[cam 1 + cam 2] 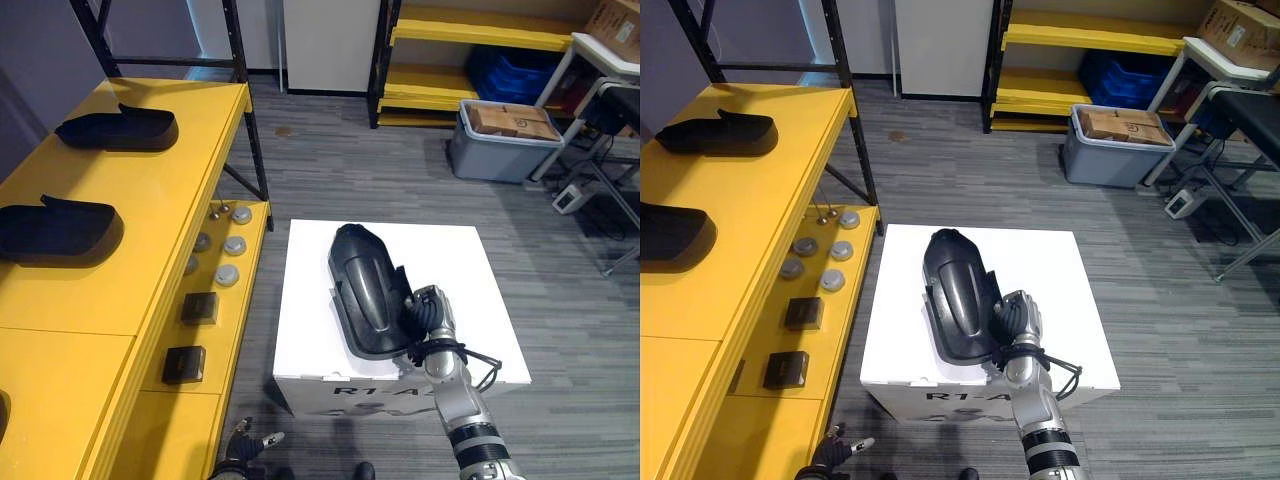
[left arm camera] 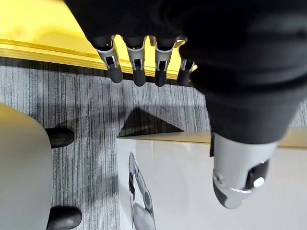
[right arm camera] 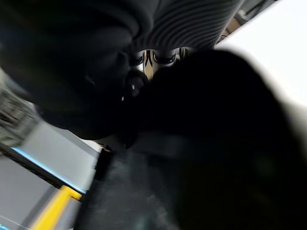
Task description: Walk over and take plastic housings, then place them on the shelf
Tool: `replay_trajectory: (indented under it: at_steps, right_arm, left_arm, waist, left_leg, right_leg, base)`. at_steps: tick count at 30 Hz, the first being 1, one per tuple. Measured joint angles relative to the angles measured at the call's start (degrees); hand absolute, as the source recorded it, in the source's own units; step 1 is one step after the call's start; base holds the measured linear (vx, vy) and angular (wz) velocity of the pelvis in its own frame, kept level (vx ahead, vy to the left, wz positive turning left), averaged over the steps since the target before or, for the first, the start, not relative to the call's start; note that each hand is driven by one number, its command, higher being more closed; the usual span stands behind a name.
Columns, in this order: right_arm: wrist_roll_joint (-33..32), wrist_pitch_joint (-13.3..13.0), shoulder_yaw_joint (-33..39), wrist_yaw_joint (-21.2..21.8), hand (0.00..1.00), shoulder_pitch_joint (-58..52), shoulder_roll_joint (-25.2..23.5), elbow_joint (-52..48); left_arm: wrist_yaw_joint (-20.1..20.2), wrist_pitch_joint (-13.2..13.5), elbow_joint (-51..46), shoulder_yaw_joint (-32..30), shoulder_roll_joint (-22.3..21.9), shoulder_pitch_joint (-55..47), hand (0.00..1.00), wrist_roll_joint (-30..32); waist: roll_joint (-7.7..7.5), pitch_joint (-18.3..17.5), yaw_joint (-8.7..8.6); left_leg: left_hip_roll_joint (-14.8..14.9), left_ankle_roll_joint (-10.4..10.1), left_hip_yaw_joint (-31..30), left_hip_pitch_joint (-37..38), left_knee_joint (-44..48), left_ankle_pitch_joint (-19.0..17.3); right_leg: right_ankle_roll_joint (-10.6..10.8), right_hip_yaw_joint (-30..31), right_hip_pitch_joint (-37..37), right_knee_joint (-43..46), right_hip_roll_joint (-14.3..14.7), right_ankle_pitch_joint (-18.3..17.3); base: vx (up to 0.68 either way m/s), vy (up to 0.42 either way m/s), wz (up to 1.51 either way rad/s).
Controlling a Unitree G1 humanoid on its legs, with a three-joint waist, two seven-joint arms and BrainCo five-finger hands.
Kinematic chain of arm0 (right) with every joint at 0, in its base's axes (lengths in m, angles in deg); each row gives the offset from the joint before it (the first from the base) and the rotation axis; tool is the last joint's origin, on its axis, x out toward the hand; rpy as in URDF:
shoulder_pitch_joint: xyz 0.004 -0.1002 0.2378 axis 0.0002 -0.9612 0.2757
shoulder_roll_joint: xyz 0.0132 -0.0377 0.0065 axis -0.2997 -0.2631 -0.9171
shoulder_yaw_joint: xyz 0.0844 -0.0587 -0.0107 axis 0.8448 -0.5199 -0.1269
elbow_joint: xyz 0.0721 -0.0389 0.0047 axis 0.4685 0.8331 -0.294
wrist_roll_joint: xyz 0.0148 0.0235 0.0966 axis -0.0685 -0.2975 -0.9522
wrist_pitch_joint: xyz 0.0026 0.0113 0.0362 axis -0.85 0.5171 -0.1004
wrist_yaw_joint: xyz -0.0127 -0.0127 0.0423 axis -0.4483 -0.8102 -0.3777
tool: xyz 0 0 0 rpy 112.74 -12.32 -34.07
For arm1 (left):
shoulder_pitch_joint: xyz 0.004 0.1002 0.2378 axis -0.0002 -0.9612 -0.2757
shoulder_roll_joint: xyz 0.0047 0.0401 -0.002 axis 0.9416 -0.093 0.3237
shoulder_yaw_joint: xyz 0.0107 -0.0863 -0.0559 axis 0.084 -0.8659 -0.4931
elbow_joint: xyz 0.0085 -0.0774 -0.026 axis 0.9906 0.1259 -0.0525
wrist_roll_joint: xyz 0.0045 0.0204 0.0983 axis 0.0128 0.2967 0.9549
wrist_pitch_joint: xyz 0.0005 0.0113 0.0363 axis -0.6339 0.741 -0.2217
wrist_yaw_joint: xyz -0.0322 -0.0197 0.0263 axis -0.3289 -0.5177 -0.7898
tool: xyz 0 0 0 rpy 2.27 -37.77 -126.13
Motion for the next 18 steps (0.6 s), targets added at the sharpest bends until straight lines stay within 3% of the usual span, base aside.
replay_trajectory:
  at_steps: [7,12,18]
  right_arm:
    - [-2.4,-0.9,0.7,-3.2,1.00,-2.5,0.2,-10.2]
    - [-2.5,-2.2,1.5,-4.3,1.00,-4.4,0.3,-18.1]
    - [-3.4,-3.6,1.2,-4.4,1.00,-4.5,0.3,-23.2]
  left_arm:
    - [-2.4,0.0,-9.6,-5.4,-0.6,-4.7,0.00,-1.3]
    - [-4.8,1.5,-30.6,-11.9,-3.3,-9.3,0.00,-2.4]
    - [-5.9,3.7,-49.6,-13.0,-4.7,-10.8,0.00,-2.8]
  waist:
    - [0.11,0.1,0.23]
    - [0.15,0.0,1.25]
    - [0.28,-0.1,1.29]
  left_leg:
    - [0.1,0.0,0.0,-0.1,0.2,0.0]
    - [0.0,0.0,0.0,-0.2,0.4,0.0]
    - [-0.3,0.0,-0.1,-0.2,0.5,0.0]
  right_leg:
    - [0.1,0.2,-0.1,0.0,-0.2,-0.1]
    - [0.2,0.2,0.0,0.0,-0.4,-0.2]
    - [0.2,0.0,0.2,0.0,-0.6,-0.2]
  base:
    - [0.00,0.000,0.00]
    - [0.00,0.000,0.00]
    - [0.00,0.000,0.00]
